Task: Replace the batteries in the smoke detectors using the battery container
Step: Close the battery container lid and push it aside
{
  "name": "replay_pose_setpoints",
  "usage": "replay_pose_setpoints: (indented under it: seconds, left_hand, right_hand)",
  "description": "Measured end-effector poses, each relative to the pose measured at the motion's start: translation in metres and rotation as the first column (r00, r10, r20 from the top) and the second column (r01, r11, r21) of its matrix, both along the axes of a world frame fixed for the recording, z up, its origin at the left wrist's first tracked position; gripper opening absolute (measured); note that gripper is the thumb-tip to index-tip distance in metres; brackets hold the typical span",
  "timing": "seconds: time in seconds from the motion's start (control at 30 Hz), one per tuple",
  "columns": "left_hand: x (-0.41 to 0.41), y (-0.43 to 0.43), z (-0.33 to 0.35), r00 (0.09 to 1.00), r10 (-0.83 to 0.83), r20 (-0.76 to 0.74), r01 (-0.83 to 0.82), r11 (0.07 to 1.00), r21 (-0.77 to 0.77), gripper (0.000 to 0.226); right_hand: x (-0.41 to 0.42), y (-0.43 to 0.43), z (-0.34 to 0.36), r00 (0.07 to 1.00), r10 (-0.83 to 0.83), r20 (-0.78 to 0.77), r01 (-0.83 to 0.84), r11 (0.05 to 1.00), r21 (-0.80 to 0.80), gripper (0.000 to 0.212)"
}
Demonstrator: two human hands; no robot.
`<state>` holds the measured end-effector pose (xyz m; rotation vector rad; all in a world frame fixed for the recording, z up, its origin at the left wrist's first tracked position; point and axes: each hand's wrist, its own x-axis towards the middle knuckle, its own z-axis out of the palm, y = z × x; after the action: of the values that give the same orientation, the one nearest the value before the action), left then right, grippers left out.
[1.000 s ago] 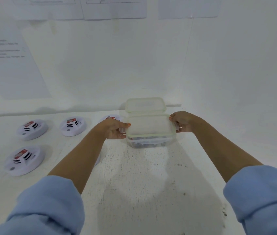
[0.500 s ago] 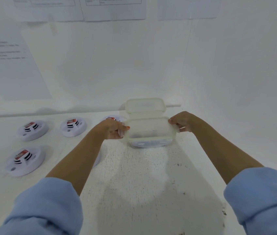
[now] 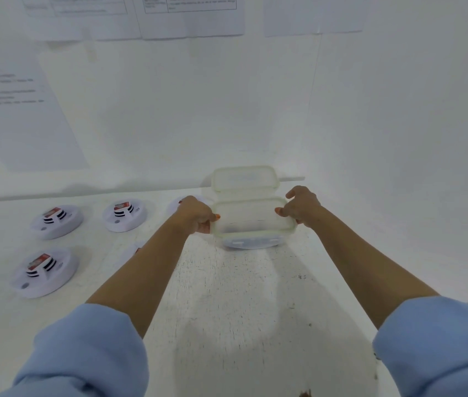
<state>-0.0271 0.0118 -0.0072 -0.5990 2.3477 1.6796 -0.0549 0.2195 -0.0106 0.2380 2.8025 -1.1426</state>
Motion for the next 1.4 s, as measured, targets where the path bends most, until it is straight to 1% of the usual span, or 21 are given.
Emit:
replay_pose_setpoints:
  seconds: [0.13,0.2,0.27,0.3,0.33,0.37,0.4,0.43,0.47,0.53,0.6,0.63,0.7,0.77,0.9,1.0,1.13,1.3,1.4]
  left_hand:
    - [0.005,0.002,0.004,0.998,0.002,0.062,-0.008,0.995,0.098,0.034]
    - [0.005,0.001,0.002,0.998,0.022,0.052,-0.028,0.994,0.107,0.036]
    - [0.001,0.002,0.0,0.999,0.024,0.032,-0.026,0.998,0.062,0.035]
    - [0.0,0.004,0.0,1.0,0.012,0.018,-0.012,1.0,0.01,0.03]
    - [-0.001,0.006,0.0,1.0,-0.018,-0.004,0.017,0.996,-0.083,0.025]
    - [-0.001,0.008,0.0,0.997,-0.07,-0.028,0.062,0.972,-0.227,0.021]
    - [0.0,0.011,-0.001,0.988,-0.143,-0.061,0.108,0.914,-0.392,0.024]
    - [0.001,0.015,-0.002,0.967,-0.229,-0.111,0.14,0.844,-0.517,0.034]
    - [0.004,0.019,-0.004,0.935,-0.32,-0.152,0.18,0.8,-0.573,0.048]
    - [0.01,0.025,-0.008,0.851,-0.501,-0.158,0.337,0.752,-0.566,0.074]
    - [0.015,0.026,-0.013,0.783,-0.618,-0.076,0.464,0.66,-0.591,0.09]
    - [0.015,0.025,-0.016,0.762,-0.647,-0.041,0.486,0.612,-0.624,0.095]
    - [0.015,0.023,-0.018,0.745,-0.667,-0.012,0.473,0.54,-0.696,0.099]
    - [0.016,0.024,-0.02,0.733,-0.68,-0.015,0.431,0.481,-0.763,0.097]
    - [0.016,0.026,-0.022,0.713,-0.7,-0.044,0.336,0.396,-0.855,0.09]
    - [0.017,0.027,-0.022,0.704,-0.708,-0.048,0.307,0.364,-0.879,0.087]
    - [0.018,0.026,-0.023,0.693,-0.72,-0.049,0.275,0.326,-0.904,0.083]
    - [0.015,0.024,-0.023,0.693,-0.718,-0.064,0.285,0.354,-0.891,0.085]
    - [0.014,0.023,-0.02,0.695,-0.718,-0.04,0.332,0.37,-0.868,0.09]
  right_hand:
    - [0.001,-0.001,-0.003,1.0,0.024,-0.021,-0.023,0.998,0.055,0.055]
    - [0.001,-0.001,-0.004,0.999,0.028,-0.022,-0.026,0.998,0.059,0.054]
    - [0.001,0.001,-0.003,0.998,0.054,-0.012,-0.053,0.996,0.072,0.053]
    - [0.0,0.002,-0.001,0.997,0.081,0.004,-0.081,0.993,0.09,0.053]
    - [-0.001,0.003,0.001,0.993,0.116,0.026,-0.118,0.986,0.12,0.053]
    - [-0.002,0.002,0.003,0.987,0.156,0.048,-0.162,0.973,0.166,0.054]
    - [-0.004,0.001,0.004,0.979,0.196,0.059,-0.204,0.953,0.222,0.055]
    - [-0.007,-0.001,0.005,0.97,0.238,0.043,-0.241,0.931,0.274,0.057]
    - [-0.009,-0.003,0.005,0.958,0.288,0.01,-0.277,0.911,0.307,0.058]
    - [-0.01,-0.012,0.003,0.916,0.399,-0.047,-0.369,0.882,0.293,0.053]
    - [-0.01,-0.021,-0.003,0.879,0.473,-0.063,-0.442,0.856,0.269,0.046]
    - [-0.01,-0.025,-0.006,0.867,0.495,-0.061,-0.462,0.842,0.277,0.043]
    - [-0.013,-0.029,-0.012,0.85,0.523,-0.052,-0.484,0.818,0.311,0.042]
    - [-0.016,-0.029,-0.016,0.848,0.527,-0.05,-0.481,0.807,0.341,0.043]
    - [-0.021,-0.032,-0.019,0.859,0.512,-0.023,-0.467,0.799,0.379,0.044]
    - [-0.022,-0.036,-0.022,0.864,0.503,-0.009,-0.451,0.784,0.427,0.043]
    - [-0.024,-0.037,-0.023,0.866,0.5,-0.006,-0.445,0.776,0.447,0.042]
    - [-0.024,-0.037,-0.024,0.861,0.508,-0.033,-0.442,0.778,0.447,0.041]
    - [-0.019,-0.031,-0.023,0.848,0.523,-0.081,-0.453,0.797,0.399,0.044]
